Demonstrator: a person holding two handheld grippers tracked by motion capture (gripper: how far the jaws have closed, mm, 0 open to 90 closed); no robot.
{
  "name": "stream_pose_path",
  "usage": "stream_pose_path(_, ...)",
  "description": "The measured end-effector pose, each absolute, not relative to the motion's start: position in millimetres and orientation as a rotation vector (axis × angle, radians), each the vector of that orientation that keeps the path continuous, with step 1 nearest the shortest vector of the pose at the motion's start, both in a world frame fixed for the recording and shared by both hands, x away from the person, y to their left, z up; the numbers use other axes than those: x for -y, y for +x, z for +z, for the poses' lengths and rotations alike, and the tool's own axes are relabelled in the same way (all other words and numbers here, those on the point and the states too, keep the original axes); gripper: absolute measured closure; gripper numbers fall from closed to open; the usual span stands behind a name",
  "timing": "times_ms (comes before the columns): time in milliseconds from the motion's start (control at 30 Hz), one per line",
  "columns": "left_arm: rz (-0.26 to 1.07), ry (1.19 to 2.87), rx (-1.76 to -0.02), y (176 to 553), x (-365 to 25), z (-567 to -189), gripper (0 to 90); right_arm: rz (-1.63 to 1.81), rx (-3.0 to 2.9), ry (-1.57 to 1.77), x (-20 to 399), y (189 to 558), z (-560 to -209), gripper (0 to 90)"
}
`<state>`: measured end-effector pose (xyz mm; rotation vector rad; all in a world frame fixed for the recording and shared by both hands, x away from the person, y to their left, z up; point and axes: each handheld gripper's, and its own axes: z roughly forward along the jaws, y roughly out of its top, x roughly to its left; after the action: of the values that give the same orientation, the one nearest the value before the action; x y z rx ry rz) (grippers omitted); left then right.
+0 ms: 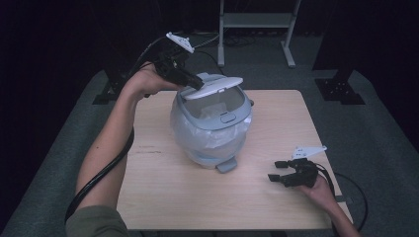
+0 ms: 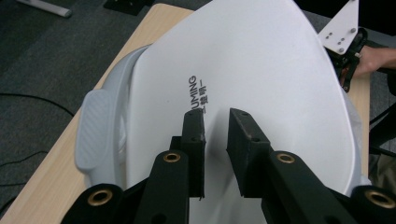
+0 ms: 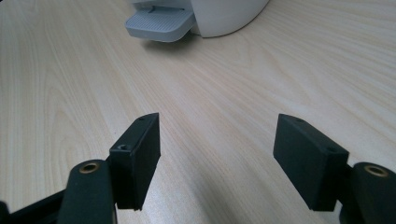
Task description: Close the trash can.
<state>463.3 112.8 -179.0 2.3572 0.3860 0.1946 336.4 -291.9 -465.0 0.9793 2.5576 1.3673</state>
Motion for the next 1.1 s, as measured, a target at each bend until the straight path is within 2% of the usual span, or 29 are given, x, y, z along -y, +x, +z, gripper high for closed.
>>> stream_pose_path(1100,0.172,2.418,-0.298,454,-82,-203,64.1,1.360,-2.557,0.986,293,336,-465,30.6)
